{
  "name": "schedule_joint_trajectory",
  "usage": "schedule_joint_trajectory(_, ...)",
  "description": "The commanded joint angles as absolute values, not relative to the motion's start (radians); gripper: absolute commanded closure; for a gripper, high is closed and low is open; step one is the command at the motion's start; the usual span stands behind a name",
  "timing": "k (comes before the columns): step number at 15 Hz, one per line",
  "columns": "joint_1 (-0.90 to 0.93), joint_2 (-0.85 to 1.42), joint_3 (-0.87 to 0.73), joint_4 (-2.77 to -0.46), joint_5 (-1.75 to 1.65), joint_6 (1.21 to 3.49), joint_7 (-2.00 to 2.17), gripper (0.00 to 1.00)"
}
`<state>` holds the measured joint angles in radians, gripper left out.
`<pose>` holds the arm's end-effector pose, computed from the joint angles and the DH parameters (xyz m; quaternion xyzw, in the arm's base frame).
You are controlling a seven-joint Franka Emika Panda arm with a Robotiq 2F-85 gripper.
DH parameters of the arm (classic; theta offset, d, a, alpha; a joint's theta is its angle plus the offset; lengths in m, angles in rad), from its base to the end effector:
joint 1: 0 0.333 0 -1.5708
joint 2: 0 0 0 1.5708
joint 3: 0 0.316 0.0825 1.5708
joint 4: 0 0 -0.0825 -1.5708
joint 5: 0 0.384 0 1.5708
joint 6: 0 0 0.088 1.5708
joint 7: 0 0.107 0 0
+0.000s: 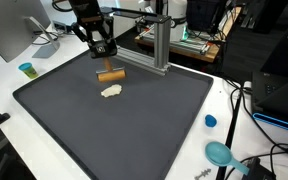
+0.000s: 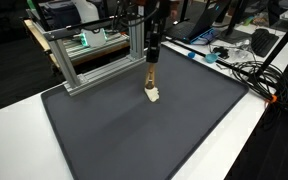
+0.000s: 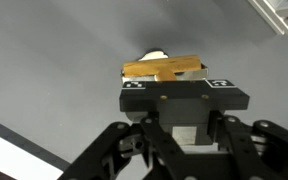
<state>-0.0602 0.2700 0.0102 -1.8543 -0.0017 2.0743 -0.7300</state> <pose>0.6156 -0.0312 0.3726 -0.9424 -0.3336 0.0229 0.0101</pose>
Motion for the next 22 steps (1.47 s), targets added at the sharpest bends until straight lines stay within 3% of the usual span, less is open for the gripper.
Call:
schedule_joint_trajectory(1,-0.091,0.324,0.048,-1.778,0.066,1.99,-0.9,0.78)
schedule_joint_trajectory(2,-0.074,0.292,0.027,-1.836,0.016,2.052,-0.823,0.53)
schedule_joint_trajectory(4,-0.076,0.313,0.035,-1.819,0.038,2.031,-0.86,0.53)
schedule_joint_trajectory(5,-0.075,0.318,0.038,-1.814,0.039,2.03,-0.865,0.78)
schedule_joint_trajectory(10,-0.068,0.365,0.033,-1.816,-0.006,2.185,-0.849,0.78)
schedule_joint_trajectory(22,-0.047,0.415,0.012,-1.849,-0.169,2.169,-0.786,0.78)
